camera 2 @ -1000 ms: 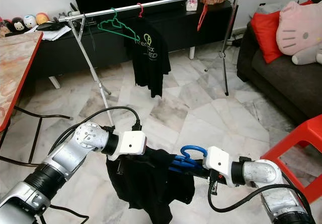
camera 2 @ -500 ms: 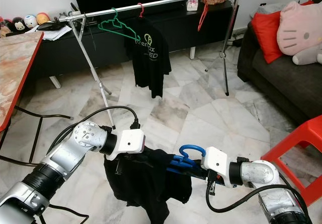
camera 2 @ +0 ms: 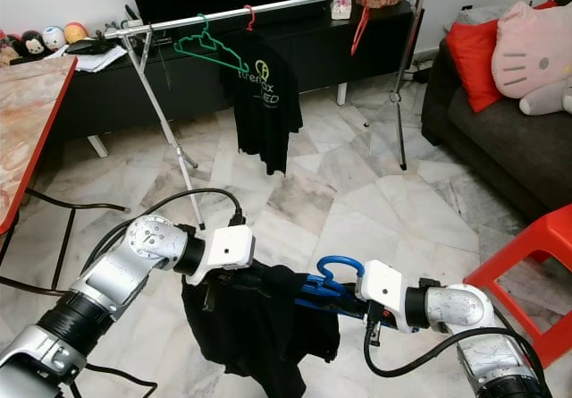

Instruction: Hang hanger

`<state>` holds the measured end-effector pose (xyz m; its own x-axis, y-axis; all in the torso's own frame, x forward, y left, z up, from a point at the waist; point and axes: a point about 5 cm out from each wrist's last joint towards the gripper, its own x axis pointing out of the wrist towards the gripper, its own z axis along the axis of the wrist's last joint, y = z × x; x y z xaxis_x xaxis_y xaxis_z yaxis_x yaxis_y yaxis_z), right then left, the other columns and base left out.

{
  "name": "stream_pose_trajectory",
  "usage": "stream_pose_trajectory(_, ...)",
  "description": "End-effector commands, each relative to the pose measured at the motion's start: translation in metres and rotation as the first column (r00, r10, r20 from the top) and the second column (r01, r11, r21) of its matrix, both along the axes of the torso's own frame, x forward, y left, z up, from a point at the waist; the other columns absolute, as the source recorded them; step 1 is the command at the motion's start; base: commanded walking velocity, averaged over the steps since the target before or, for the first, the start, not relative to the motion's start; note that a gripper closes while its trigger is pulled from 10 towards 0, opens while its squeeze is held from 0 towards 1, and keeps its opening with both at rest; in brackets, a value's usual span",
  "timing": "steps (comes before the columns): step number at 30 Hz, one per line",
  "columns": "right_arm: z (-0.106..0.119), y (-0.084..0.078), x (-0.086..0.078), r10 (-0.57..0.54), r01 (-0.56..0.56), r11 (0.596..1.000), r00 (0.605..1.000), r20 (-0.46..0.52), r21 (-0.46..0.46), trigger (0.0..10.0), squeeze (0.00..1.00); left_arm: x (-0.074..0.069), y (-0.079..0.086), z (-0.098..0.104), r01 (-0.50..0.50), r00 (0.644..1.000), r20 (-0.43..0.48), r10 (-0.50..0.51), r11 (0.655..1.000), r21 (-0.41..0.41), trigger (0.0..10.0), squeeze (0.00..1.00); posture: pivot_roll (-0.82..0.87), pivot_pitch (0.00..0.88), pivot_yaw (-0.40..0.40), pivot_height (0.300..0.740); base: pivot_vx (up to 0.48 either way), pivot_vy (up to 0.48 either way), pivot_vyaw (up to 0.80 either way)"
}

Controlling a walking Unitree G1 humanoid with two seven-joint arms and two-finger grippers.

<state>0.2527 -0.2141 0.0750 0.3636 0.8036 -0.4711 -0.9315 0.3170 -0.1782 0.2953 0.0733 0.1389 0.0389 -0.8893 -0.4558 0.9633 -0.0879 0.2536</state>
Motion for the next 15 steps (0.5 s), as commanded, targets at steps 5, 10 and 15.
stream_pose_trajectory(5, -0.0015, 0.0009, 0.0050, -0.038, 0.038, 0.999, 0.999, 0.002, -0.015, 0.0, 0.00, -0.0035, -0.0135, 0.0208, 0.065, 0.997, 0.055, -0.061, 0.994, -0.086, 10.0, 1.00, -0.17, 0.000, 0.076, 0.740, 0.000, 0.000, 0.00)
stream_pose_trajectory(10, -0.0027, 0.0015, 0.0059, -0.052, 0.052, 0.999, 0.999, 0.010, -0.015, 0.0, 0.00, -0.0028, -0.0128, 0.0214, 0.064, 0.997, 0.055, -0.060, 0.994, -0.084, 10.0, 1.00, -0.17, 0.000, 0.078, 0.740, 0.000, 0.000, 0.00)
stream_pose_trajectory(15, -0.0028, 0.0011, 0.0104, -0.100, 0.101, 0.995, 0.994, 0.042, -0.014, 0.0, 0.00, -0.0011, -0.0113, 0.0245, 0.055, 0.997, 0.066, -0.049, 0.995, -0.087, 10.0, 1.00, -0.17, 0.000, 0.078, 0.740, 0.000, 0.000, 0.00)
